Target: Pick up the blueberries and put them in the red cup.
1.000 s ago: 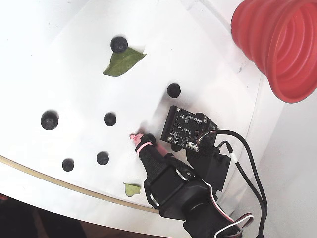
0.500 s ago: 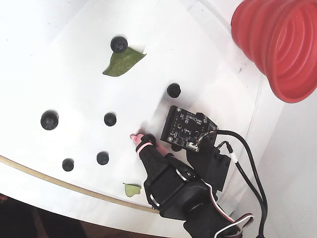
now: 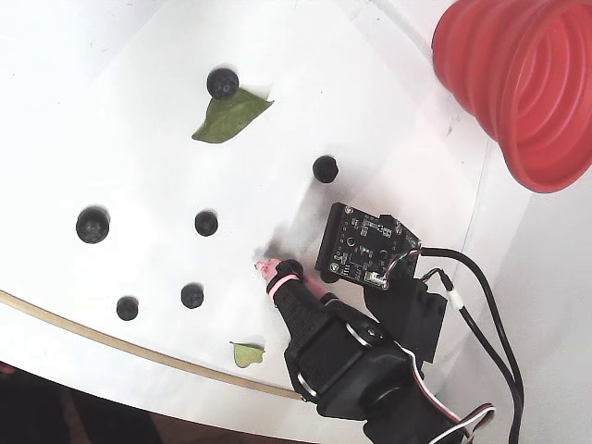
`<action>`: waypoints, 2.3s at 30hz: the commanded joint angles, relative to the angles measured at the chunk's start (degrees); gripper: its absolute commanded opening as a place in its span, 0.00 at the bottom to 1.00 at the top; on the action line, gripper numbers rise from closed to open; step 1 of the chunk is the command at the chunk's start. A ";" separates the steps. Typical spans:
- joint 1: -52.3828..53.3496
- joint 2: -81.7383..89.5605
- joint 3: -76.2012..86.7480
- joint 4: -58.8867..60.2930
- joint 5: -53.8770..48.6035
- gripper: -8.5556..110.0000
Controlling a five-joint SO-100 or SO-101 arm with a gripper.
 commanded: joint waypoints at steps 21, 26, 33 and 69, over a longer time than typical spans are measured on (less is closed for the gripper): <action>-1.23 27.07 4.92 19.86 -0.35 0.17; -1.49 32.61 5.10 24.26 -0.44 0.17; -1.49 35.86 2.46 27.69 0.09 0.17; -3.52 36.83 -20.39 37.97 1.05 0.18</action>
